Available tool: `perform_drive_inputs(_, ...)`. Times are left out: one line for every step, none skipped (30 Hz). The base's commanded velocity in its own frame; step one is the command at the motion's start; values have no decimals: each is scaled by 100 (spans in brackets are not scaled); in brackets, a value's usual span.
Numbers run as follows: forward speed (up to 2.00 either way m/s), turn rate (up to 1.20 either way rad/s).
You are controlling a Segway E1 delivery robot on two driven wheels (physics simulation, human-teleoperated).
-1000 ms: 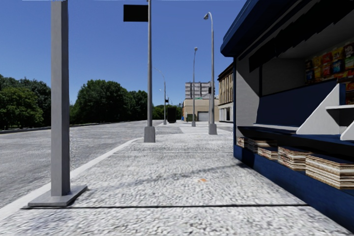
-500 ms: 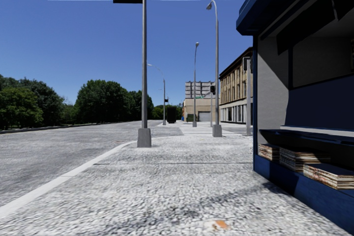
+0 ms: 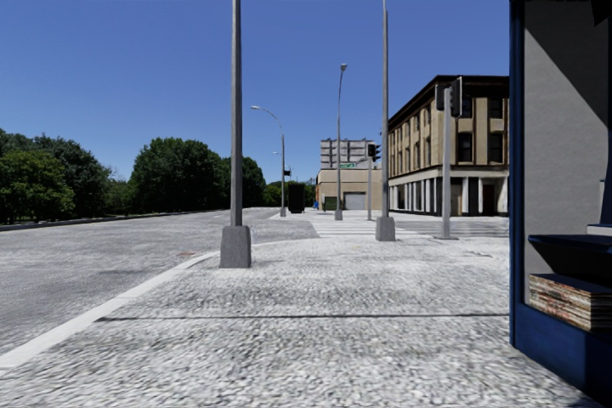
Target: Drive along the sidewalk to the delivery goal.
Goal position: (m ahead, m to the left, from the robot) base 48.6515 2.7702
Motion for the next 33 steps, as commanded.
perform_drive_inputs(200,0)
perform_drive_inputs(200,0)
perform_drive_inputs(200,0)
perform_drive_inputs(200,0)
perform_drive_inputs(200,0)
perform_drive_inputs(200,0)
perform_drive_inputs(200,0)
perform_drive_inputs(200,0)
perform_drive_inputs(200,0)
perform_drive_inputs(200,0)
perform_drive_inputs(200,-2)
perform_drive_inputs(200,-8)
perform_drive_inputs(200,-14)
perform_drive_inputs(200,-20)
perform_drive_inputs(200,-20)
perform_drive_inputs(200,-22)
perform_drive_inputs(200,-23)
perform_drive_inputs(200,-25)
perform_drive_inputs(200,-25)
perform_drive_inputs(200,-25)
perform_drive_inputs(200,-25)
perform_drive_inputs(200,-25)
perform_drive_inputs(200,-25)
perform_drive_inputs(200,-25)
perform_drive_inputs(200,-25)
perform_drive_inputs(200,-25)
perform_drive_inputs(200,-25)
perform_drive_inputs(200,-25)
perform_drive_inputs(200,-25)
perform_drive_inputs(200,-25)
perform_drive_inputs(200,-25)
perform_drive_inputs(200,-25)
perform_drive_inputs(200,-25)
